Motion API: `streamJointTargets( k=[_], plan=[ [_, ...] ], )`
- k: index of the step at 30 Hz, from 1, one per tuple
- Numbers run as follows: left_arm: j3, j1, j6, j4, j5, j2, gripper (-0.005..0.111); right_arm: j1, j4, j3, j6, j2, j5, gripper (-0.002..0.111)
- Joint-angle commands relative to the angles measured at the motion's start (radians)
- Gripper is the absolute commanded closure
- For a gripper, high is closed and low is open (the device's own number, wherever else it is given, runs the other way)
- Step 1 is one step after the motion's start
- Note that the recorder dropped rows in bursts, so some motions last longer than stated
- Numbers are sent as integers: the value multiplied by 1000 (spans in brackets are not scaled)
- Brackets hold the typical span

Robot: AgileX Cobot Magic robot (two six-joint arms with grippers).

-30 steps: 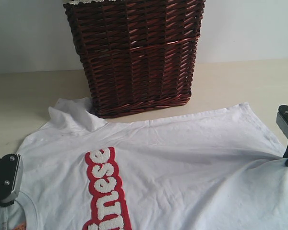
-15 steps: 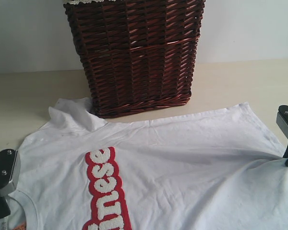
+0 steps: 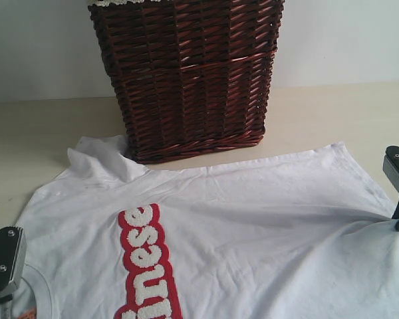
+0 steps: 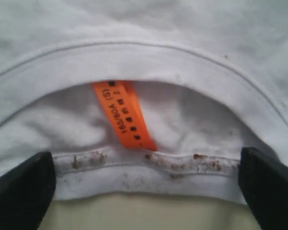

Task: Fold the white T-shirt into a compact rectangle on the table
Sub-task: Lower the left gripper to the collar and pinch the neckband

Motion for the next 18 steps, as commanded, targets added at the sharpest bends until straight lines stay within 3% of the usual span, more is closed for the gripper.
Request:
streamJointTargets(
  k=[1, 8, 10, 14, 15, 18],
  plan=[
    [36, -8, 21, -16, -96, 36, 3, -2, -111, 51, 3, 80, -74, 108],
    [38, -8, 87, -16, -94, 82, 6, -2, -111, 51, 3, 80, -74, 108],
    [38, -8, 93, -14, -94, 90, 20, -2, -111, 51, 3, 80, -74, 108],
    [38, -8, 93, 58, -74, 99, 67, -2, -111, 51, 3, 80, -74, 108],
    [38, -8, 85, 65, -74, 101, 72, -2, -111, 51, 3, 80, -74, 108],
    [38, -8, 82, 66, -79, 103, 74, -2, -111, 51, 3, 80, -74, 108]
  ],
)
